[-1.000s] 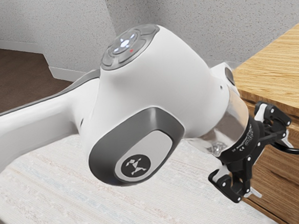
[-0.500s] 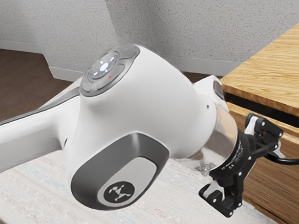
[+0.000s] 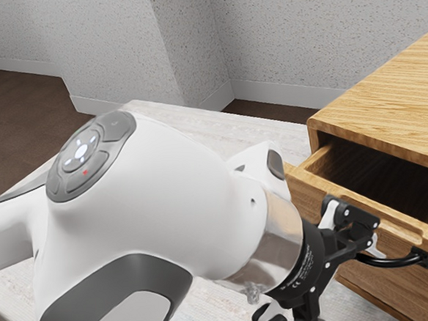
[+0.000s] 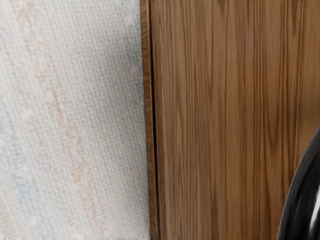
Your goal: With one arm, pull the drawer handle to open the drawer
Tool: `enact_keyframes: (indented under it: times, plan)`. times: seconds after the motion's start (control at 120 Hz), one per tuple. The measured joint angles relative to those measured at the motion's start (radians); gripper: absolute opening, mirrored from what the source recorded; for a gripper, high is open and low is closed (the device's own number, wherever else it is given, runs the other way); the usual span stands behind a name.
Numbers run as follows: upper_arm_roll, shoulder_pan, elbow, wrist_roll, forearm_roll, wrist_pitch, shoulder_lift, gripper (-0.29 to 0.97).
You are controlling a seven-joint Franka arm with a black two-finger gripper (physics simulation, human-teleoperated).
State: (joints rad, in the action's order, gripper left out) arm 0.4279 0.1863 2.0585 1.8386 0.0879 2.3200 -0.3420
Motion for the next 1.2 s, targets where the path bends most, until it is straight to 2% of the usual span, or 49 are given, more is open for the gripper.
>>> enact_keyframes:
  times: [1.2]
  plan:
    - [0.027, 0.044, 0.313, 0.017, 0.141, 0.007, -0.391, 0.68]
